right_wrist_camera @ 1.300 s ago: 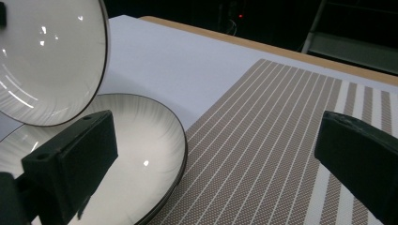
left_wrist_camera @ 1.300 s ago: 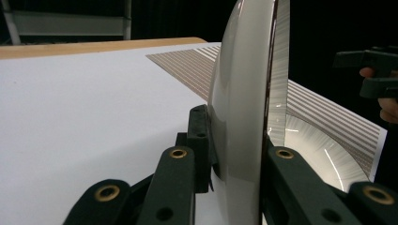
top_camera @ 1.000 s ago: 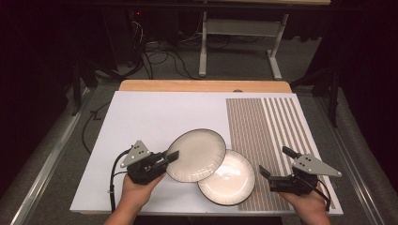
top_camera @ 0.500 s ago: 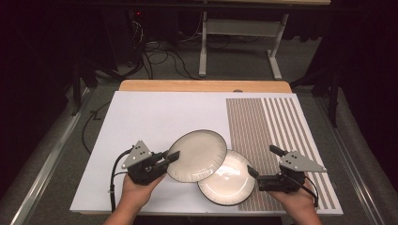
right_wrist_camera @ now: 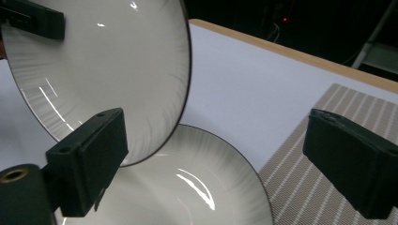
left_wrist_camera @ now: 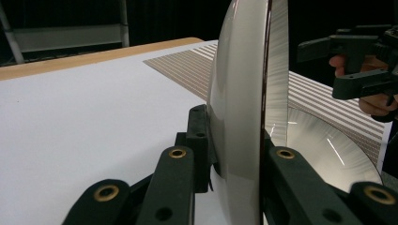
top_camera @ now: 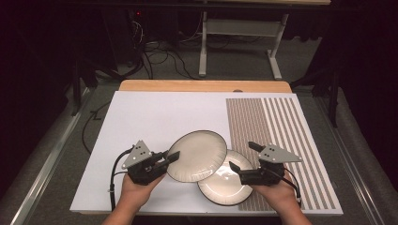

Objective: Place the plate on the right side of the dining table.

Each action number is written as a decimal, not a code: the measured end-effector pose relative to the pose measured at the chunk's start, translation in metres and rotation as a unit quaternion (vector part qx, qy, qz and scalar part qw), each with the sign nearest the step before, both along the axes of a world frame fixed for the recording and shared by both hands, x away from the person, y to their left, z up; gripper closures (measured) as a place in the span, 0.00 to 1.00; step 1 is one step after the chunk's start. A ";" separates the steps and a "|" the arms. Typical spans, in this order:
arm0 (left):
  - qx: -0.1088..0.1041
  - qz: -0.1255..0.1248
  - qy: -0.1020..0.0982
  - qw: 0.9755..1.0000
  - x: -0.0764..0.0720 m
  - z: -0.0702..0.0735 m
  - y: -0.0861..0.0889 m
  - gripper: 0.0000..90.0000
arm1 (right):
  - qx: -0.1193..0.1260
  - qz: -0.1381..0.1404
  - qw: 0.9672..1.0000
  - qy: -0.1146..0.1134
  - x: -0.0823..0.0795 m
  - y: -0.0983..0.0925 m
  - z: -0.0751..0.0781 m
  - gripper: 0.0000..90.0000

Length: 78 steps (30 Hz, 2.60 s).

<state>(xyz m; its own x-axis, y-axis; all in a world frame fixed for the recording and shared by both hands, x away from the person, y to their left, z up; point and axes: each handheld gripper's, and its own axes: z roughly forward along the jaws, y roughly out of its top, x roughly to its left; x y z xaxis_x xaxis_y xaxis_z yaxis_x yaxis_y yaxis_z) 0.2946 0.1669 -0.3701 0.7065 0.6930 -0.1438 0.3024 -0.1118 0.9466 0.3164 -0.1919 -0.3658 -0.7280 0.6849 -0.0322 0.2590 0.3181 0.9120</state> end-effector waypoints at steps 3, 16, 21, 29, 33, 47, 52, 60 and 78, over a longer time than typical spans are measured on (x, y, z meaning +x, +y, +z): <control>0.001 -0.001 -0.001 1.000 0.000 0.000 0.000 0.87 | -0.002 0.008 1.000 0.008 0.004 0.010 -0.001 0.14; 0.006 -0.007 -0.008 1.000 -0.001 0.000 0.002 0.87 | 0.018 0.014 0.999 0.047 0.016 0.038 -0.009 0.47; 0.008 -0.007 -0.008 1.000 -0.001 0.000 0.003 0.86 | 0.034 0.021 0.997 0.059 0.017 0.039 -0.010 0.65; 0.009 -0.006 -0.010 1.000 -0.002 -0.001 0.003 0.86 | 0.055 0.027 0.994 0.091 0.021 0.039 -0.013 0.79; 0.006 -0.006 -0.010 1.000 -0.001 -0.002 0.004 0.86 | 0.059 0.025 0.993 0.099 0.023 0.039 -0.014 0.82; -0.006 0.002 0.003 1.000 -0.003 -0.004 0.007 0.87 | 0.078 0.025 0.991 0.110 0.024 0.037 -0.015 0.94; -0.015 0.006 0.006 1.000 -0.002 0.000 0.007 0.88 | 0.080 0.023 0.992 0.097 0.021 0.037 -0.010 0.95; -0.030 -0.003 0.010 0.999 0.006 0.012 -0.005 0.87 | 0.086 0.018 0.993 0.079 0.017 0.023 0.004 0.96; -0.003 -0.044 0.014 0.999 0.037 0.032 -0.066 0.89 | 0.078 -0.031 0.996 0.041 0.014 -0.046 0.031 0.97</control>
